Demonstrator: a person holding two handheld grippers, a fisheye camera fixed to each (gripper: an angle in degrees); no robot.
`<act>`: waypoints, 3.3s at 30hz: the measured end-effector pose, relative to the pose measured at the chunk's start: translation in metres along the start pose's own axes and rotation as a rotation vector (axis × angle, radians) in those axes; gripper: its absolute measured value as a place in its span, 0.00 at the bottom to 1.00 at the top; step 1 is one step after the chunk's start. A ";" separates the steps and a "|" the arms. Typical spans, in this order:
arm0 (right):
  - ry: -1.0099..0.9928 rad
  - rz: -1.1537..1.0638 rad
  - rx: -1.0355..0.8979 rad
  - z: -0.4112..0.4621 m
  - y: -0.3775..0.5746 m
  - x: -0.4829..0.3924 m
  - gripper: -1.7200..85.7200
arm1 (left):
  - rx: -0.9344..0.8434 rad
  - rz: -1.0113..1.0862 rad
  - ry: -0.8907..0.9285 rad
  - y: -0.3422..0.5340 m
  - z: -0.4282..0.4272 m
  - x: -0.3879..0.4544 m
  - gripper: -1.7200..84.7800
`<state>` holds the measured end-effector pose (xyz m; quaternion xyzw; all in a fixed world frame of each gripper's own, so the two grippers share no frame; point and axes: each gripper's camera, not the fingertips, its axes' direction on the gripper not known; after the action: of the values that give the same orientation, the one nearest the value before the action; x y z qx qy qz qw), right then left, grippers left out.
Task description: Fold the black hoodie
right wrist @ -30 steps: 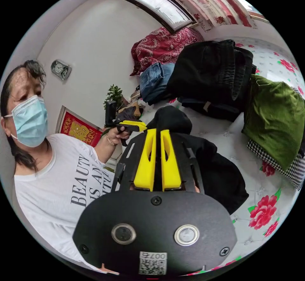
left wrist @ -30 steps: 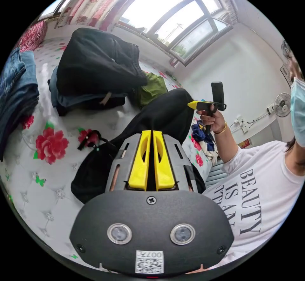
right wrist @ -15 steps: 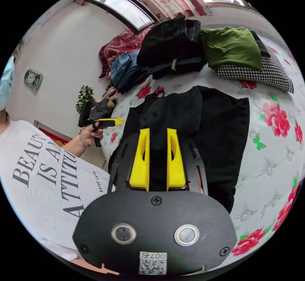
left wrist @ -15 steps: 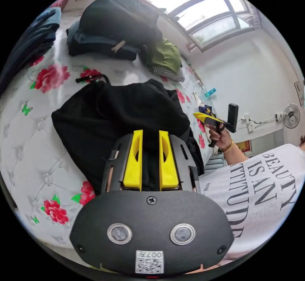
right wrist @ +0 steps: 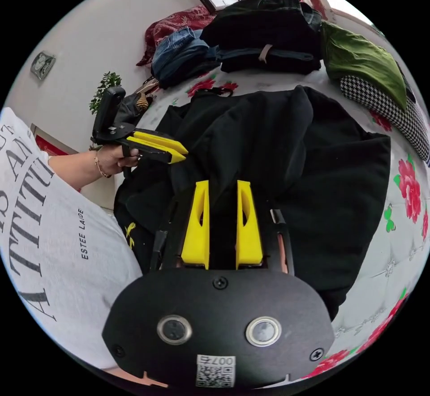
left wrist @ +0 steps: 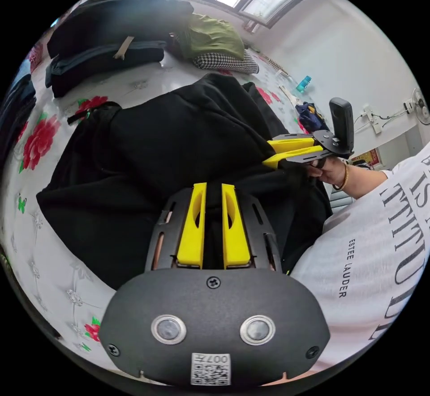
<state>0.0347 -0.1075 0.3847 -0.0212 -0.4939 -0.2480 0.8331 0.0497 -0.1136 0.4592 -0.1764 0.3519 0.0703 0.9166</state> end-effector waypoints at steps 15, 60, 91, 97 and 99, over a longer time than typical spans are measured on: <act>-0.012 0.057 0.094 -0.035 -0.010 -0.013 0.09 | 0.041 0.032 0.026 0.030 -0.008 0.029 0.11; -0.265 0.455 -0.458 -0.207 0.298 0.072 0.03 | -0.278 -0.300 0.207 0.385 -0.075 0.040 0.04; -0.052 0.546 0.231 -0.254 0.035 0.182 0.10 | 0.375 -0.553 -0.036 0.153 -0.224 -0.150 0.20; -0.025 0.525 0.086 -0.188 -0.002 0.192 0.08 | 0.078 -0.560 -0.103 0.081 -0.145 -0.149 0.09; -0.035 0.543 0.038 -0.180 -0.002 0.196 0.06 | 0.081 -0.535 -0.068 0.077 -0.149 -0.142 0.08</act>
<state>0.2567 -0.2368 0.4557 -0.1415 -0.4890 -0.0061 0.8607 -0.1674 -0.0987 0.4301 -0.2240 0.2641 -0.1827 0.9202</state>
